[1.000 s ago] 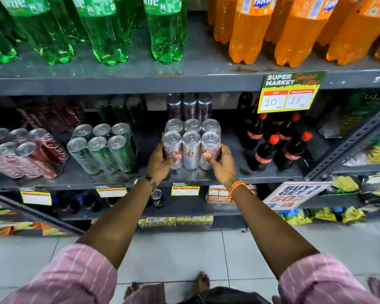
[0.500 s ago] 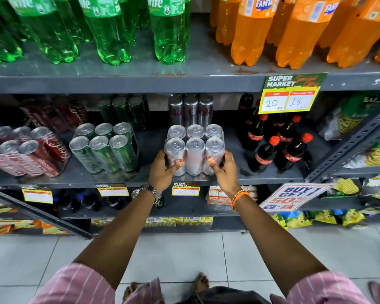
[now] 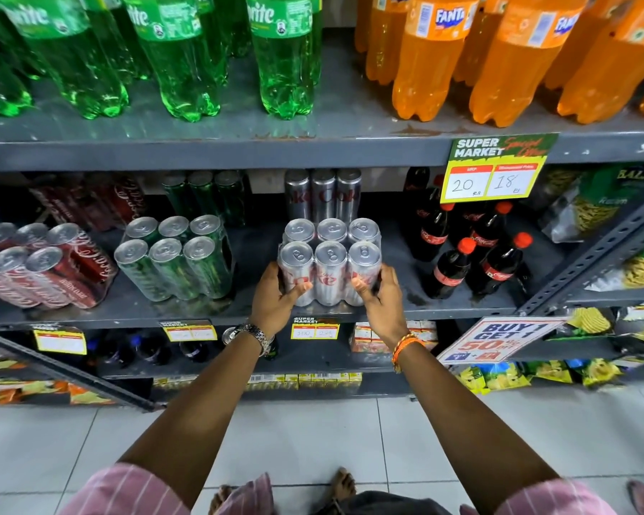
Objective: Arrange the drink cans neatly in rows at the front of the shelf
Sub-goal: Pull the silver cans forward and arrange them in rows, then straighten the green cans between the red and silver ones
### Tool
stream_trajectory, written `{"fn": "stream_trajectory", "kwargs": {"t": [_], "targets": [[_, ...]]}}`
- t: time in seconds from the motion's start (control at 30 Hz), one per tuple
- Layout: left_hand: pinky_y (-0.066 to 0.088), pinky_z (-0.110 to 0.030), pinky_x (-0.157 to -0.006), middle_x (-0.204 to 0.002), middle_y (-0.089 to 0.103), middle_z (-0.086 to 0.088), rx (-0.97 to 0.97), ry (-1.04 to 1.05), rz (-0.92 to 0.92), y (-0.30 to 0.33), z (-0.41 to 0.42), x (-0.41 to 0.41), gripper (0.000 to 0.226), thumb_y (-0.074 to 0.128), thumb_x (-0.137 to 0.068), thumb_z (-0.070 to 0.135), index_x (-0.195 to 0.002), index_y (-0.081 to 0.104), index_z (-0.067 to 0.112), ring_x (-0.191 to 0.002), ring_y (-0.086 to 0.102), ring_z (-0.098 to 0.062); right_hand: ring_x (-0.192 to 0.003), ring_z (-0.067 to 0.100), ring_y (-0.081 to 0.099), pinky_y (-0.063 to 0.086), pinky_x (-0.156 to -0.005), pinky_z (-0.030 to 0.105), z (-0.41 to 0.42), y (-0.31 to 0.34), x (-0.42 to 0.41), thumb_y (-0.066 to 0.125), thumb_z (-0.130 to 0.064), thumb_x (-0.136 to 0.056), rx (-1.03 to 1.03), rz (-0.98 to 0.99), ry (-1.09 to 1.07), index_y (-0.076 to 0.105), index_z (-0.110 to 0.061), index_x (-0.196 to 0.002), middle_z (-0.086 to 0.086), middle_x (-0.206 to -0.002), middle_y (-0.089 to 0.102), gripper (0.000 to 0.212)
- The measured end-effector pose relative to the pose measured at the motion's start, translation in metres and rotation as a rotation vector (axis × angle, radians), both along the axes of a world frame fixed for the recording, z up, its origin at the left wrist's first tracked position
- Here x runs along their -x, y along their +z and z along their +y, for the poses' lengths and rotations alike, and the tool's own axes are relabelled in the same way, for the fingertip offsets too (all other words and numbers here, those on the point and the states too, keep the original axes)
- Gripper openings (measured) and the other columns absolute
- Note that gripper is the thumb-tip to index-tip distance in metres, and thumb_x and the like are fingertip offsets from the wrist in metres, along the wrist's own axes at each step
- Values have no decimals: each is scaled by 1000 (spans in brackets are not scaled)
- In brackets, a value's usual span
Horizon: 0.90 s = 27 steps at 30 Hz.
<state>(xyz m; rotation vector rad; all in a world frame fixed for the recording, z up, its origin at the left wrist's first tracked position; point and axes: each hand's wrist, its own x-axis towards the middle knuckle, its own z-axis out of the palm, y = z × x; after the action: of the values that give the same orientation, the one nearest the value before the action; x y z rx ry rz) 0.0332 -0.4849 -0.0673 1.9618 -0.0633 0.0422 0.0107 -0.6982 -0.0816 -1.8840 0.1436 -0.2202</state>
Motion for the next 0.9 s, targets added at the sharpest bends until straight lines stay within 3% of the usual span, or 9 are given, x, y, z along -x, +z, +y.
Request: {"fn": "stream_trajectory", "kwargs": {"t": [0.2, 0.3, 0.37, 0.5, 0.6, 0.7, 0.77, 0.8, 0.9], "targets": [[50, -49, -104, -132, 63, -4, -18, -14, 3, -4, 1, -2, 57, 74, -84, 28, -133, 49, 13, -122, 61, -20, -119, 12, 56, 44, -105, 22, -5, 2, -2, 68, -32, -92, 26, 28, 35, 50, -14, -135, -2, -125, 54, 50], [50, -45, -105, -130, 60, 6, -14, -14, 17, -5, 1, -2, 58, 73, -84, 31, -134, 47, 19, -121, 60, -15, -110, -14, 53, 41, -98, 7, -4, -1, -1, 68, -31, -92, 41, 34, 16, 50, -15, -136, -9, -119, 52, 49], [49, -42, -106, -128, 58, 11, -15, -8, 26, -6, 1, -2, 60, 73, -84, 32, -137, 46, 22, -120, 58, -12, -107, -18, 52, 44, -99, 12, -4, -2, -1, 69, -30, -92, 44, 34, 1, 51, -15, -135, -12, -116, 52, 49], [50, -45, -106, -132, 61, 3, -38, -15, 35, -2, 2, -1, 59, 73, -84, 33, -135, 48, 18, -121, 60, -17, -122, 14, 53, 44, -113, 41, 0, 3, 4, 70, -31, -91, 26, 18, -24, 48, -11, -136, 2, -128, 53, 53], [49, -38, -107, -135, 60, -2, -49, 36, -14, 1, 10, 4, 62, 75, -83, 30, -136, 48, 12, -123, 60, -17, -137, 25, 38, 28, -120, 33, 19, 9, 16, 72, -44, -85, 124, -124, -213, 40, -10, -144, 11, -142, 41, 75], [43, -15, -107, -132, 59, 8, -67, 163, -165, 9, 41, 20, 58, 75, -82, 27, -135, 52, 19, -122, 57, -6, -137, 32, 36, 24, -122, 30, 53, 24, 27, 72, -34, -84, 242, -430, -422, 43, -11, -143, 11, -147, 39, 69], [52, -29, -99, -120, 64, 2, -109, 265, -307, 15, 75, 32, 45, 74, -81, 20, -123, 58, 20, -110, 64, -16, -135, 29, 40, 29, -121, 37, 83, 32, 29, 70, -25, -84, 245, -613, -384, 49, -12, -137, 4, -144, 42, 59], [55, -40, -92, -113, 66, -2, -136, 335, -365, 16, 95, 36, 40, 74, -79, 15, -117, 60, 18, -103, 65, -23, -134, 24, 42, 31, -118, 34, 102, 34, 29, 69, -21, -83, 218, -672, -328, 51, -14, -135, -3, -143, 44, 55], [48, -57, -94, -112, 61, -15, -212, 529, -335, 12, 153, 41, 42, 73, -70, 4, -109, 59, 5, -106, 59, -37, -130, 16, 47, 39, -113, 31, 164, 34, 30, 67, -17, -86, 69, -614, -161, 53, -17, -133, -11, -135, 44, 49]]}}
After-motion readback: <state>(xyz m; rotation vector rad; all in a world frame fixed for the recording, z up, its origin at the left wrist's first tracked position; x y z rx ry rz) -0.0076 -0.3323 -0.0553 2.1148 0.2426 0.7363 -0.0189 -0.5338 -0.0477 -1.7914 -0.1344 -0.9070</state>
